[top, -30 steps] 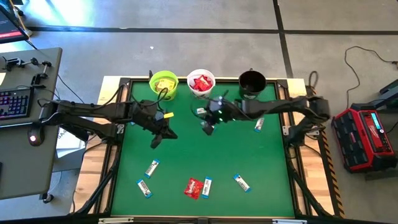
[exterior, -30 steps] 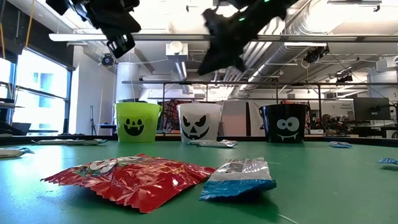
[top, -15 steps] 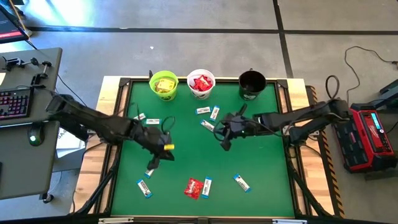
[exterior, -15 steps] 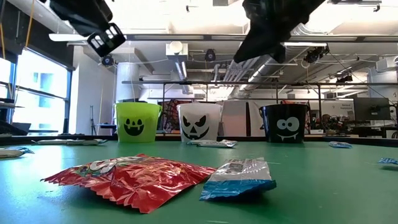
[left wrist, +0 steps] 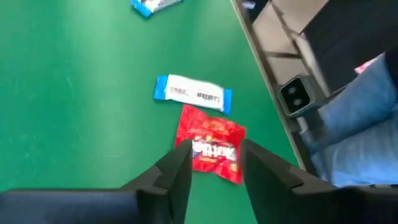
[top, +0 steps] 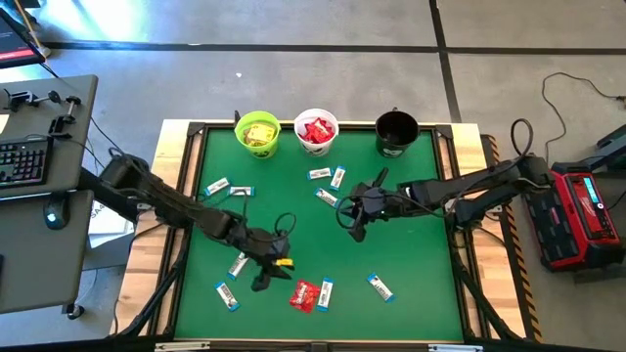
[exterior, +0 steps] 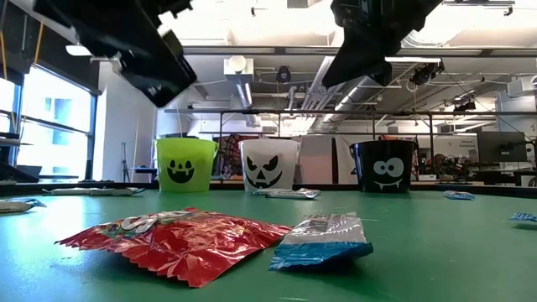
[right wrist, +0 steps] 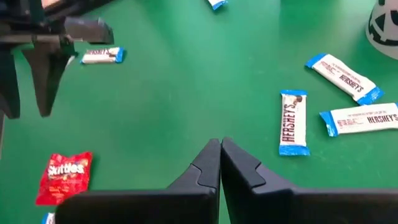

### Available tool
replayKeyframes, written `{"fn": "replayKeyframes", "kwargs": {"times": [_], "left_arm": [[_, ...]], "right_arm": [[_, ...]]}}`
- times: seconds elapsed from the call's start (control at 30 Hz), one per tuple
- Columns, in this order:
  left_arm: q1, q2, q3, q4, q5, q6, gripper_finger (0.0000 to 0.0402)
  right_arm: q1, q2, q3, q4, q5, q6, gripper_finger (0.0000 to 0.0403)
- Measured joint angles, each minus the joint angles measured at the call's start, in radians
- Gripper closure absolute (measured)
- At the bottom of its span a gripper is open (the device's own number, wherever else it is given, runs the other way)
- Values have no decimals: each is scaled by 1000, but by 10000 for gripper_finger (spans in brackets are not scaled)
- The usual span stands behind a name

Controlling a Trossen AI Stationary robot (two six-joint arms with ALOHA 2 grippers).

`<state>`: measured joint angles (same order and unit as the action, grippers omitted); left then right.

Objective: Sort candy by brand, put in halloween buckets
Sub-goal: Put the red candy into the white bucket

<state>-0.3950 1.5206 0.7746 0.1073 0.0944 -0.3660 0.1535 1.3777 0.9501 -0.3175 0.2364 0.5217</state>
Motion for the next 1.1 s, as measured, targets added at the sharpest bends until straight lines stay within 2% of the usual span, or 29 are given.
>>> {"fn": "replayKeyframes", "kwargs": {"times": [0.47, 0.57, 0.73, 1.1], "left_arm": [[-1, 228, 133, -7, -23, 10, 211], [-1, 245, 150, -59, -17, 25, 201], [-18, 267, 159, -53, -15, 75, 189], [-52, 269, 159, -62, -75, 185, 188]], "right_arm": [[0, 0, 0, -24, -5, -4, 403], [0, 0, 0, -28, -10, -5, 403], [0, 1, 0, -34, -11, -5, 403], [1, 1, 0, -44, -11, -6, 403]]}}
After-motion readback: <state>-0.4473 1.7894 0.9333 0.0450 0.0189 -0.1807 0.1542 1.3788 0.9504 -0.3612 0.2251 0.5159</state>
